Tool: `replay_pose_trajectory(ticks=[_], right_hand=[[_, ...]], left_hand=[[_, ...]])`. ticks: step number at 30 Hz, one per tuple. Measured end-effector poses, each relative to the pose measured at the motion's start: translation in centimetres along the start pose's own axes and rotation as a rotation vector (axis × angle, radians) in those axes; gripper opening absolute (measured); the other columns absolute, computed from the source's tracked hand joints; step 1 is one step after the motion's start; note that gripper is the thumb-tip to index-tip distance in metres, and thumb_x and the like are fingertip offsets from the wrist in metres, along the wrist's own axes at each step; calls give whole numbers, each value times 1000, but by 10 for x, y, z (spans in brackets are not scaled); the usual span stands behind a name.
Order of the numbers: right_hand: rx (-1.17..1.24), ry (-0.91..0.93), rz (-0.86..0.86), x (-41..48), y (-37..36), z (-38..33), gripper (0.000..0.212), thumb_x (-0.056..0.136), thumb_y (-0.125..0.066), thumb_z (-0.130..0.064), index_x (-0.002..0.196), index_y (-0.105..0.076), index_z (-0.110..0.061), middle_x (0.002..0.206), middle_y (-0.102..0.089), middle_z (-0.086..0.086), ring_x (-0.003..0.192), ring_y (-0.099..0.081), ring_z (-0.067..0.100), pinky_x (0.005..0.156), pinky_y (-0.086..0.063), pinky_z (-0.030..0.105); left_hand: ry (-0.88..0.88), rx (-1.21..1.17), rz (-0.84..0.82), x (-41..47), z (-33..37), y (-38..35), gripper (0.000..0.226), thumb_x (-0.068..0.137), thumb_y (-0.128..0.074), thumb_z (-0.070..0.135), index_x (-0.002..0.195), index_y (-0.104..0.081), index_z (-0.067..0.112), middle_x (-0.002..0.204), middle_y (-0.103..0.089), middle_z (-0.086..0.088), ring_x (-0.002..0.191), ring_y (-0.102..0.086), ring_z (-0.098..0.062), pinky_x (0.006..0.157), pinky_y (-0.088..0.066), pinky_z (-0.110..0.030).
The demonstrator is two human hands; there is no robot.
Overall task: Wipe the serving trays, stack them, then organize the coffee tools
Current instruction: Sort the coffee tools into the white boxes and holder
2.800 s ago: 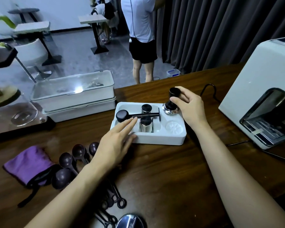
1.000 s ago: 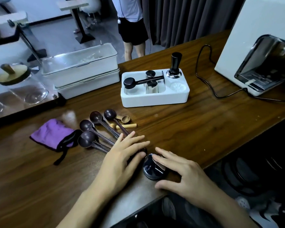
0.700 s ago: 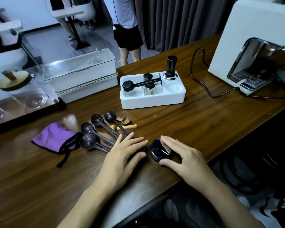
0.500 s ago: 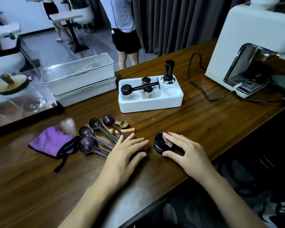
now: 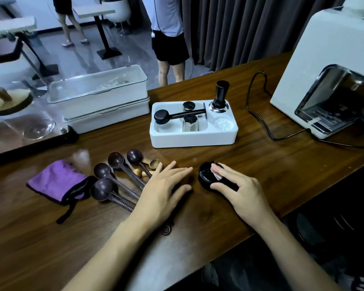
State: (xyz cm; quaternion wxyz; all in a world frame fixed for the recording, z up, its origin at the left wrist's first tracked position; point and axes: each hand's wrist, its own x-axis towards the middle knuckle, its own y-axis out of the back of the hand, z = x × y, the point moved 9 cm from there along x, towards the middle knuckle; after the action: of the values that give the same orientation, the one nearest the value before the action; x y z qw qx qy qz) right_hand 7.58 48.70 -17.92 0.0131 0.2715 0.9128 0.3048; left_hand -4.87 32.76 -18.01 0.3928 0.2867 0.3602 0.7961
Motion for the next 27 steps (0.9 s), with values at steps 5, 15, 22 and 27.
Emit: replay_pose_trajectory(ticks=[5, 15, 22, 27], right_hand=[[11, 29, 67, 18, 20, 4, 49, 85, -79, -28, 132, -65, -33, 142, -57, -13, 128, -49, -11, 108, -36, 10], [-18, 153, 239, 93, 75, -7, 49, 86, -78, -24, 133, -66, -21, 141, -57, -6, 128, -52, -4, 106, -38, 9], [-65, 170, 229, 126, 70, 0, 50, 85, -79, -26, 133, -66, -20, 138, -54, -14, 125, -52, -4, 102, -36, 3], [-59, 179, 197, 132, 62, 5, 52, 84, -79, -27, 134, -65, -22, 139, -55, -12, 126, -53, -4, 106, -40, 10]], left_hand=[[13, 37, 52, 20, -2, 6, 50, 100, -52, 48, 148, -51, 34, 153, -49, 13, 154, -25, -17, 127, -14, -48], [187, 158, 222, 67, -28, 44, 63, 100, -56, 46, 157, -37, 30, 170, -15, -2, 158, -2, -25, 127, -13, -53], [270, 148, 211, 72, -44, 39, 67, 99, -59, 43, 160, -30, 33, 171, -6, 3, 158, 2, -20, 128, -9, -47], [321, 117, 207, 74, -46, 42, 70, 100, -60, 43, 160, -25, 37, 171, -4, 10, 158, 3, -16, 127, -16, -48]])
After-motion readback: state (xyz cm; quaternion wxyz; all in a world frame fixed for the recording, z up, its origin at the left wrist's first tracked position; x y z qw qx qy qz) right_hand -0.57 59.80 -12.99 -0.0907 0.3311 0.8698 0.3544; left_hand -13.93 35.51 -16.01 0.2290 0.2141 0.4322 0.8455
